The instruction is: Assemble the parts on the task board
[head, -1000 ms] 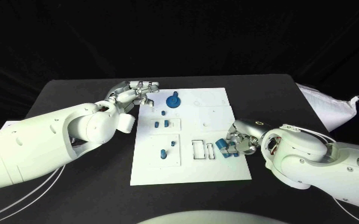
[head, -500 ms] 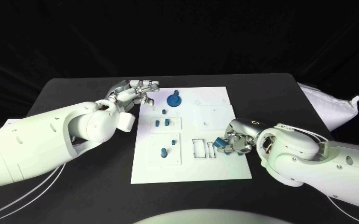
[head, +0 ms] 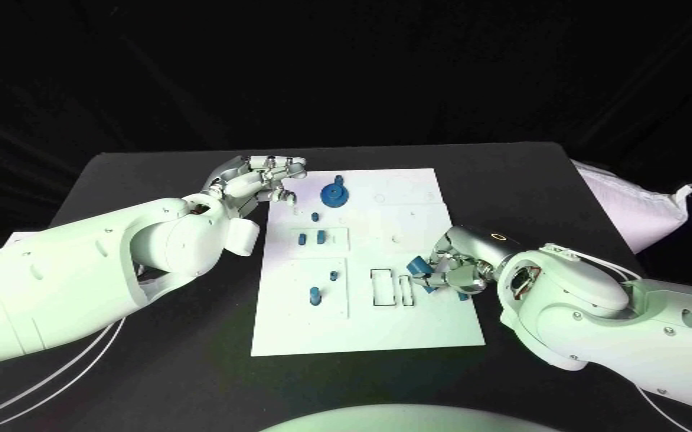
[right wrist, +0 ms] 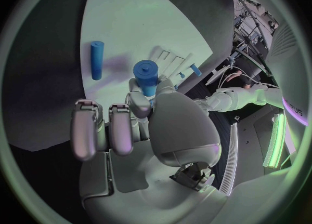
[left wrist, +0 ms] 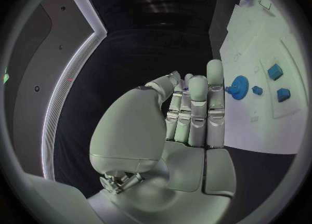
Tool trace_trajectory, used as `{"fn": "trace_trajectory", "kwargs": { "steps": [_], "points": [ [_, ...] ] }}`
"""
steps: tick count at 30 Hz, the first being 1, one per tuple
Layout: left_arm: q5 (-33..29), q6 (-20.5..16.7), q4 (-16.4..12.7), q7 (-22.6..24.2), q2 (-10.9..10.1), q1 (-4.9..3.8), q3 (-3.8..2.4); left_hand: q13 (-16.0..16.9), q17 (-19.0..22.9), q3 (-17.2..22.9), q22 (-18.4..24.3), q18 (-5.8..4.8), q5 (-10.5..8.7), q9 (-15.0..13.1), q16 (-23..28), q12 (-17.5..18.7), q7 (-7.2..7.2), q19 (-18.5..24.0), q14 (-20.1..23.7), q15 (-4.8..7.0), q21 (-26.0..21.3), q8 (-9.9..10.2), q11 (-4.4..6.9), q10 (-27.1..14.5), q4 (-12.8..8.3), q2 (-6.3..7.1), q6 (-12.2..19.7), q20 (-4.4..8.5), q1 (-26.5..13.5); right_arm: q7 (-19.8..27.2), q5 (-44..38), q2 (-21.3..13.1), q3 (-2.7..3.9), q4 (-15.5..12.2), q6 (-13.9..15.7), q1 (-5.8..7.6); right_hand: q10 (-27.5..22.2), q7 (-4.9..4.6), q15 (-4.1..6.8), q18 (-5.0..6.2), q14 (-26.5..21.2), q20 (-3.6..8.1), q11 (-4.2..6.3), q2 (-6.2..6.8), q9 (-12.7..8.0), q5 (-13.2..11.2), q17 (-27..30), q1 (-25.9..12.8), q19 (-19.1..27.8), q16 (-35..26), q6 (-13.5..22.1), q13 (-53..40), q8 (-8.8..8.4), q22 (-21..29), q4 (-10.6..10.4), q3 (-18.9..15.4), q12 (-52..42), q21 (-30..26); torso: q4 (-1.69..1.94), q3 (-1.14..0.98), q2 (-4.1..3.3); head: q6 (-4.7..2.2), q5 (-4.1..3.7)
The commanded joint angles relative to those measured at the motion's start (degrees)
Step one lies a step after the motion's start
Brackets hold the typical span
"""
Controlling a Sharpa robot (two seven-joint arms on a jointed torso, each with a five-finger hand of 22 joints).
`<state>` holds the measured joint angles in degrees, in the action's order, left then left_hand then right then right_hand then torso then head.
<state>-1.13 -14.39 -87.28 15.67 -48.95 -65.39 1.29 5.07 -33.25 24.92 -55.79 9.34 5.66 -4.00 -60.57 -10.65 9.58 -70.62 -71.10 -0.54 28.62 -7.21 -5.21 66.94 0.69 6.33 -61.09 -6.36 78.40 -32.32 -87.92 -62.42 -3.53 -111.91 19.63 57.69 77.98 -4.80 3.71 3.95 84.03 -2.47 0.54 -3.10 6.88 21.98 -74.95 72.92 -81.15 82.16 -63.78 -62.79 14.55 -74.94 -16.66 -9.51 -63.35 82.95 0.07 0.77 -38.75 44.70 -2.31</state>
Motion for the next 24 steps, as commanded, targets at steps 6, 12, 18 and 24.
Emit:
{"fn": "trace_trajectory", "kwargs": {
  "steps": [6,12,18,24],
  "points": [
    [0.2,1.0,-0.2,0.3,0.1,0.04,-0.03,0.1,0.1,0.0,0.1,1.09,0.23,0.1,0.1,-0.3,0.05,-0.1,0.4,-0.03,-0.2,-0.3,-0.11,-0.4,-0.3,0.04,0.4,0.07,0.6,1.0,4.4,1.3,0.02,-0.6,0.9,0.11,1.0,1.28,0.64,-0.89,3.7,0.22,0.23,-2.05,1.7,0.7,-1.3,0.1,-0.5,0.6,-1.9,-1.0,0.66,-2.3,-0.1,-0.8,-0.9,0.3,0.05,0.06,-0.05,-0.03,0.05],
    [0.2,1.0,-0.3,0.3,0.1,0.04,-0.03,0.1,0.1,0.0,0.1,1.09,0.23,0.1,0.1,-0.3,0.05,-0.1,0.4,-0.03,-0.2,-0.3,-0.11,-0.4,-0.3,0.04,0.4,0.07,0.6,0.7,5.5,3.3,0.01,0.1,-2.2,0.03,1.6,1.47,0.76,-0.91,3.7,0.33,0.38,-2.51,2.0,0.7,-1.7,-0.8,-0.5,0.8,-2.3,-2.1,0.78,-2.4,-0.1,-1.3,-1.7,0.3,0.07,0.06,-0.08,0.02,0.19],
    [0.2,1.0,-0.4,0.3,0.1,0.04,-0.03,0.1,0.1,0.0,0.1,1.09,0.23,0.1,0.1,-0.3,0.05,-0.1,0.4,-0.03,-0.2,-0.3,-0.11,-0.4,-0.3,0.04,0.4,0.07,0.6,0.2,5.8,5.0,0.01,0.7,-3.7,-0.09,2.0,1.63,0.88,-0.94,3.8,0.44,0.52,-2.88,2.3,0.5,-2.0,-1.7,-0.6,1.0,-2.6,-2.9,0.87,-2.6,-0.1,-1.8,-2.2,0.4,0.03,0.01,-0.06,0.04,0.29],
    [0.2,1.0,-0.4,0.3,0.1,0.04,-0.03,0.1,0.1,0.0,0.1,1.09,0.23,0.1,0.1,-0.3,0.05,-0.1,0.4,-0.03,-0.2,-0.3,-0.11,-0.4,-0.3,0.04,0.4,0.07,0.6,-0.5,5.2,5.9,0.01,1.0,-4.2,-0.13,2.3,1.74,0.98,-0.98,3.8,0.56,0.62,-2.83,2.7,-0.5,-2.3,-3.4,-0.7,1.2,-2.8,-3.4,0.86,-2.8,-0.1,-3.1,-2.2,0.5,0.01,0.00,-0.09,0.08,0.39]
  ]
}}
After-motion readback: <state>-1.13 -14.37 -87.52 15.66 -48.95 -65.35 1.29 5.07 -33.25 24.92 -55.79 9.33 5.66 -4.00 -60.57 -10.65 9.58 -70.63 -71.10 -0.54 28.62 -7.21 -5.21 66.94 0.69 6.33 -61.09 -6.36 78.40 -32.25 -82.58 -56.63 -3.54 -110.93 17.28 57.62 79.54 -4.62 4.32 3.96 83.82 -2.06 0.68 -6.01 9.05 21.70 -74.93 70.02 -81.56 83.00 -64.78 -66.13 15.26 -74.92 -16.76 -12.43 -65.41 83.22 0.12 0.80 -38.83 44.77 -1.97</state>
